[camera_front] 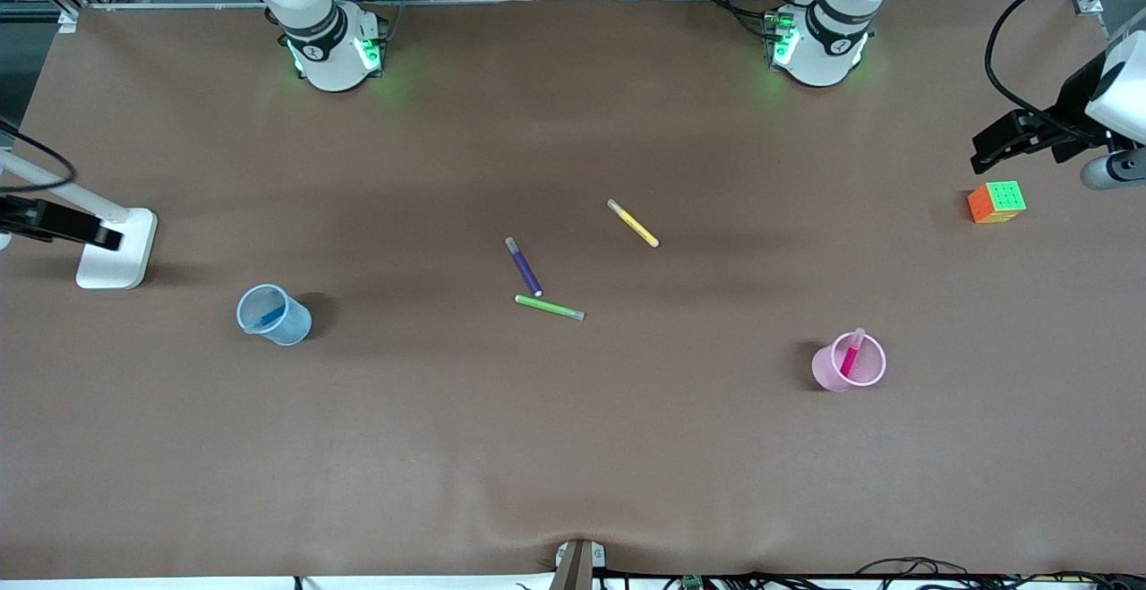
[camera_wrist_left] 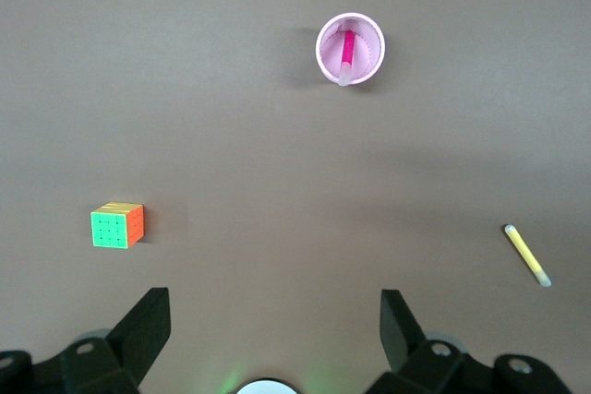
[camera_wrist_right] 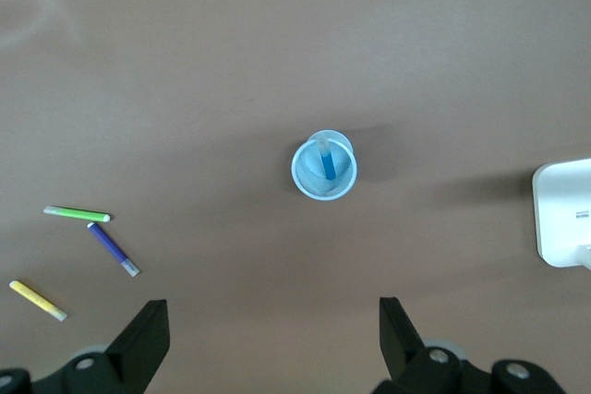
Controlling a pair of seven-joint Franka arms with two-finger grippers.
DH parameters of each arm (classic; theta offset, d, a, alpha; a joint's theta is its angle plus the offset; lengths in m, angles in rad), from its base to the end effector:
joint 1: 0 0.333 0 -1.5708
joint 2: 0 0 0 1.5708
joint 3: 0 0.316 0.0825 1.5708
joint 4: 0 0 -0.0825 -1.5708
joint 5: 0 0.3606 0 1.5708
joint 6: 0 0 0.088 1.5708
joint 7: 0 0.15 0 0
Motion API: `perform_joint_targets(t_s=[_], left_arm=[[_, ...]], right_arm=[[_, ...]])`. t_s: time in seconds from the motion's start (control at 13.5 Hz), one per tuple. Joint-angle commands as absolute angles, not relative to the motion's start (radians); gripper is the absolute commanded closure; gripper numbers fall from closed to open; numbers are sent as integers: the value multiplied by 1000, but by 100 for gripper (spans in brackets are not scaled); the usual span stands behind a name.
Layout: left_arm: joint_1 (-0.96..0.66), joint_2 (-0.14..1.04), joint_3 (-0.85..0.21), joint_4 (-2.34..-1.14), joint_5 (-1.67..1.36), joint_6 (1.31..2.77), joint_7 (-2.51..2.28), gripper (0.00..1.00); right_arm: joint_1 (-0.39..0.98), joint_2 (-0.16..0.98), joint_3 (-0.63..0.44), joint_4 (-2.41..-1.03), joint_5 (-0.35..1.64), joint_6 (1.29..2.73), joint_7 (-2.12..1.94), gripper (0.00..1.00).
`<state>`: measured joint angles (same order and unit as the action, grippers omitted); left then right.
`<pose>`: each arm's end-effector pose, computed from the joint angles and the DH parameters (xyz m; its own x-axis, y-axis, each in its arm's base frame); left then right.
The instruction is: Place pink and blue markers in matching cups
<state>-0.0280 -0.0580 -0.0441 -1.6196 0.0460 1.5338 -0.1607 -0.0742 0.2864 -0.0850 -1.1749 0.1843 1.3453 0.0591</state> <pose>0.5068 -0.0302 0.5868 0.9957 0.0901 -0.0197 0.0890 -0.9947 -0.0524 0.5859 -0.0553 0.5776 0.9773 -0.1738 -0.1211 -0.1912 -0.9698 -0.1516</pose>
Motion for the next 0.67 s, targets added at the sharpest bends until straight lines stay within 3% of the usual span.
perform_joint_targets(t_s=[0.0, 0.15, 0.3, 0.44, 0.59], left_arm=[[-23, -72, -44, -1626, 34, 1519, -103, 0], [-25, -72, -44, -1624, 34, 1514, -101, 0], [-26, -75, -46, -1626, 34, 1514, -101, 0], [-25, -78, -49, -1629, 34, 1514, -103, 0], [-25, -80, -51, -1631, 34, 1514, -106, 0]], right_arm=[[-71, 284, -69, -1150, 144, 1252, 54, 0], [-34, 217, -55, -1179, 48, 1227, 63, 0], [58, 111, -49, -1358, -75, 1362, 66, 0], [31, 14, -55, -1518, -68, 1472, 48, 0], [-20, -8, -58, -1548, -20, 1482, -30, 0]])
